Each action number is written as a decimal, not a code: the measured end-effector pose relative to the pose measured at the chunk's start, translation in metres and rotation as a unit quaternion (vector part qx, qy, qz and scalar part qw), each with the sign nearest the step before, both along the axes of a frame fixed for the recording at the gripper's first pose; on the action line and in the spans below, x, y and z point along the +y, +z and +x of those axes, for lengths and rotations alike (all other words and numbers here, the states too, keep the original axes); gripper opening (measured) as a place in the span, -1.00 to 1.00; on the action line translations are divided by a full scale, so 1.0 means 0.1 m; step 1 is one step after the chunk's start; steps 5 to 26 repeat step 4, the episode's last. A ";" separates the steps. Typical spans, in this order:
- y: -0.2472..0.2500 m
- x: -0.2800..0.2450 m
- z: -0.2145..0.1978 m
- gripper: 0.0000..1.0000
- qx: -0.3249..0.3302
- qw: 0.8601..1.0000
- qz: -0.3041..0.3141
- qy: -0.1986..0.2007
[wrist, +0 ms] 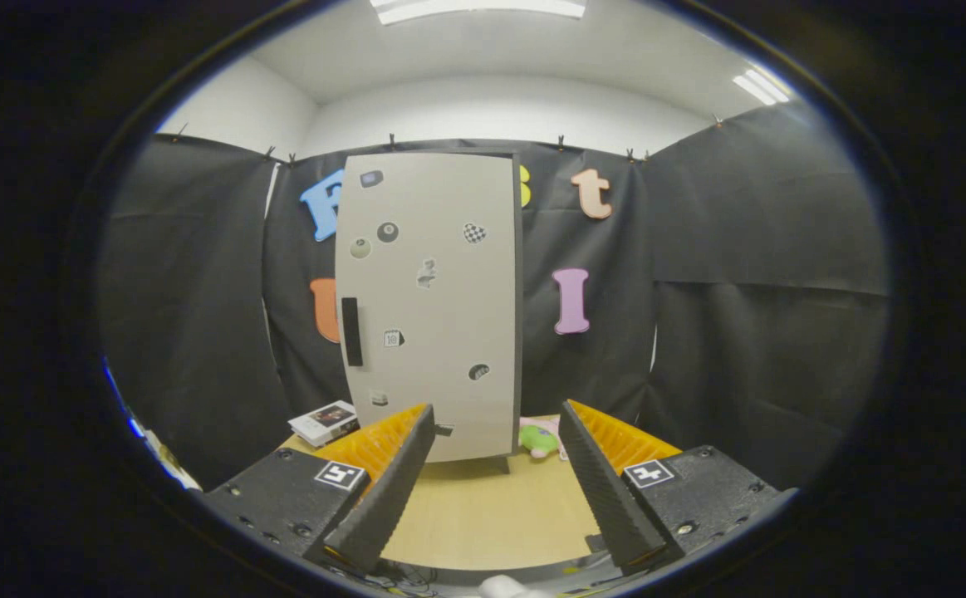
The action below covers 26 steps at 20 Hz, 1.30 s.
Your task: Open the shoe cabinet door, grab the shoes and put them into the shoe cabinet, then close the shoe cabinet door.
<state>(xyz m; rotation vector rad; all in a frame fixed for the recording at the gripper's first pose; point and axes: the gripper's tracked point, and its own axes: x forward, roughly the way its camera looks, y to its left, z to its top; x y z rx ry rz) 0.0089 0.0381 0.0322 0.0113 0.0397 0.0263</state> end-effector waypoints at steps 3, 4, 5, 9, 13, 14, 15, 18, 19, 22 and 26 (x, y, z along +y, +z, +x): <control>-0.04 0.02 0.00 0.96 0.004 1.000 -0.005 0.002; -0.04 0.02 -0.01 0.96 0.005 1.000 -0.006 0.003; -0.04 0.02 -0.01 0.96 0.005 1.000 -0.006 0.003; -0.04 0.02 -0.01 0.96 0.005 1.000 -0.006 0.003; -0.04 0.02 -0.01 0.96 0.005 1.000 -0.006 0.003; -0.04 0.02 -0.01 0.96 0.005 1.000 -0.006 0.003; -0.04 0.02 -0.01 0.96 0.005 1.000 -0.006 0.003; -0.04 0.02 -0.01 0.96 0.005 1.000 -0.006 0.003; -0.04 0.02 -0.01 0.96 0.005 1.000 -0.006 0.003; -0.04 0.02 -0.01 0.96 0.005 1.000 -0.006 0.003; -0.04 0.02 -0.01 0.96 0.005 1.000 -0.006 0.003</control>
